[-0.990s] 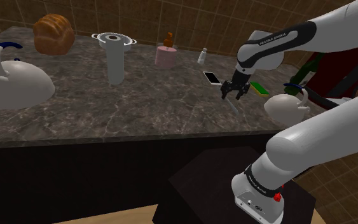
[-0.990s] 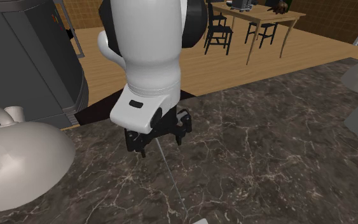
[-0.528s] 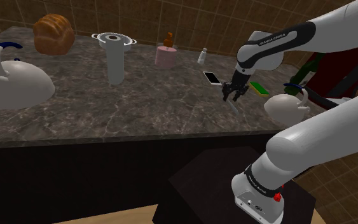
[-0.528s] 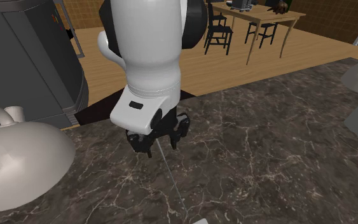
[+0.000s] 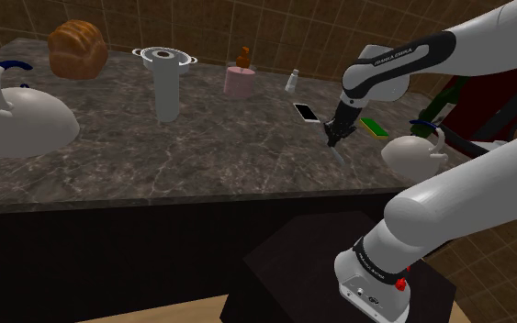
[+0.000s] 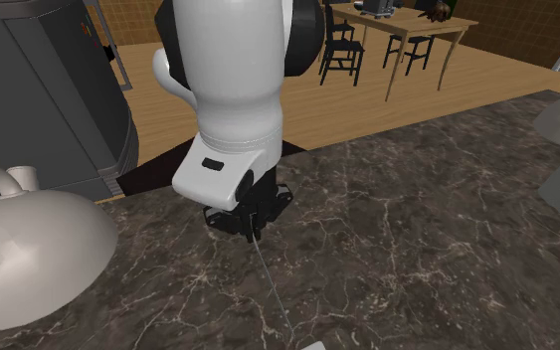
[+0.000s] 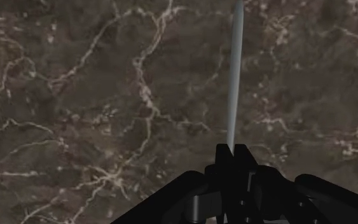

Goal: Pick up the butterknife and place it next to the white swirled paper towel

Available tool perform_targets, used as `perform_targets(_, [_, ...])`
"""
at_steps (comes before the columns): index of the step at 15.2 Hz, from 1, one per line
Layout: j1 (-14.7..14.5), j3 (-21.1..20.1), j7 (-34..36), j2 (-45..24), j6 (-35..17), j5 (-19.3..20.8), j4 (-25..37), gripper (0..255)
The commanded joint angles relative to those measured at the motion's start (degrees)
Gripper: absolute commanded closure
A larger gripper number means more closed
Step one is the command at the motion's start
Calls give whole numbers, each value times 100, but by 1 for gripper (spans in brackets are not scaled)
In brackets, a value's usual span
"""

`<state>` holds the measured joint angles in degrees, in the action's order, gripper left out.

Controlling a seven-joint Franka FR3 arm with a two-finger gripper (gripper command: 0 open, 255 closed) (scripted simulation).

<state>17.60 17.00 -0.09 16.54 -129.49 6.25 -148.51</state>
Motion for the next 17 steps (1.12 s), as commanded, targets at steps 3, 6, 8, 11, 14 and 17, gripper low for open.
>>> perform_targets(3, [6, -20, 16, 110, 181, 15, 72, 255])
perform_targets(6, [14, -49, 36, 264, 452, 31, 192, 255])
perform_targets(8, [18, -69, 48, 357, 630, 38, 278, 255])
perform_targets(11, [22, -98, 62, 484, 893, 44, 416, 255])
perform_targets(14, [24, -126, 73, 595, 1152, 46, 565, 255])
perform_targets(17, [24, -153, 81, 692, 1407, 44, 724, 255])
